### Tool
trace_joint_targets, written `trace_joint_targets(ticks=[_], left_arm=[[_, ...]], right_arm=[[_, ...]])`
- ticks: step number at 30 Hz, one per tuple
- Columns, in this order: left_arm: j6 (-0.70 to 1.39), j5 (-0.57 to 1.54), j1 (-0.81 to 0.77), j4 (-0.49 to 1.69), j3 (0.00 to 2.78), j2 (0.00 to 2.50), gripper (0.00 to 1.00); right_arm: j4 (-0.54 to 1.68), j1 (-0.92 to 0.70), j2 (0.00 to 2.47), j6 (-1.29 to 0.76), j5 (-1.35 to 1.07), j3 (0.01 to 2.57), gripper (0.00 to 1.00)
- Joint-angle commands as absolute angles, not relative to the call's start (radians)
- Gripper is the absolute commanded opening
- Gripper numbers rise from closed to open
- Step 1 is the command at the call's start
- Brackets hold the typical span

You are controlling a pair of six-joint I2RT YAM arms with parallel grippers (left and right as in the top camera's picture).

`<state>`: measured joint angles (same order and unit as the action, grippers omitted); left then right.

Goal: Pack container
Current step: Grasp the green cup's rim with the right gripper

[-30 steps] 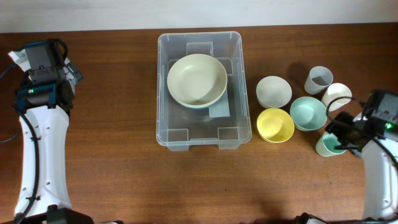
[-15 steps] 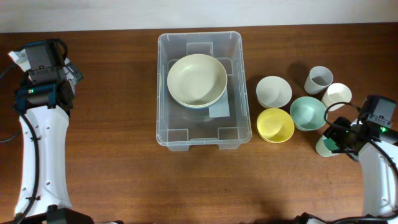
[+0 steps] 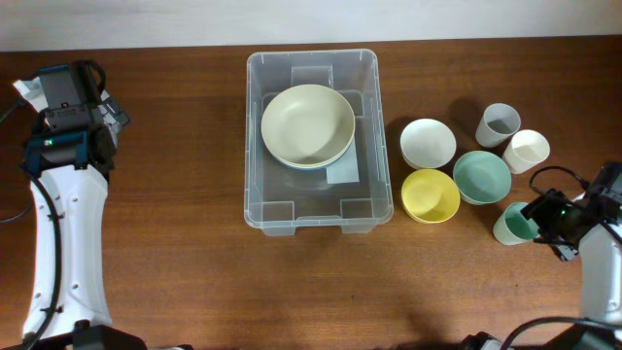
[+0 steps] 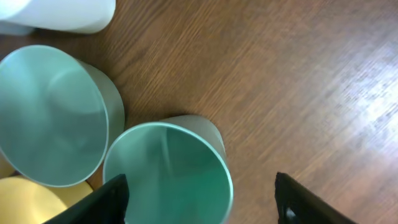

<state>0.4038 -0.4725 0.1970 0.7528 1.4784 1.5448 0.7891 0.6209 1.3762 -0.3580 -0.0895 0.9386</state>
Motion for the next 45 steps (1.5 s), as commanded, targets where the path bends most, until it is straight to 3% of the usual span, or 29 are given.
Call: trace_joint_targets(ticks=[1,13,23,30,35,38,40,45], left_arm=[[0.395,-0.487,0.201,0.754,1.489,1.542,0.99],[0.395,-0.487,0.201,0.754,1.489,1.542,0.99],[0.395,-0.487,0.201,0.754,1.489,1.542,0.99],[0.395,-0.487,0.201,0.754,1.489,1.542,0.99],[0.395,-0.487,0.201,0.754,1.489,1.542,0.99],[0.395,-0.487,0.201,0.754,1.489,1.542,0.99],[0.395,-0.487,0.201,0.754,1.489,1.542,0.99],[0.395,-0.487,0.201,0.754,1.489,1.542,1.0]], right_arm=[[0.757,0.618,1.402,-0.353,-0.103,0.895,0.67],[0.672,0.63,1.404,-0.352,-0.094,0.804,0.65],[0.622,0.63,1.415,-0.353,-0.094,0.759,0.54],[0.597,0.63,1.415,-0.357,-0.094,0.745,0.52],[0.593,0.63,1.415,-0.357,-0.094,0.745,0.27],[0.593,0.63,1.415,-0.357,-0.094,0.745,0.19],[0.593,0.63,1.415,-0.357,-0.094,0.745,0.06],[0.594,0.63,1.414,-0.356,-0.094,0.746,0.04]])
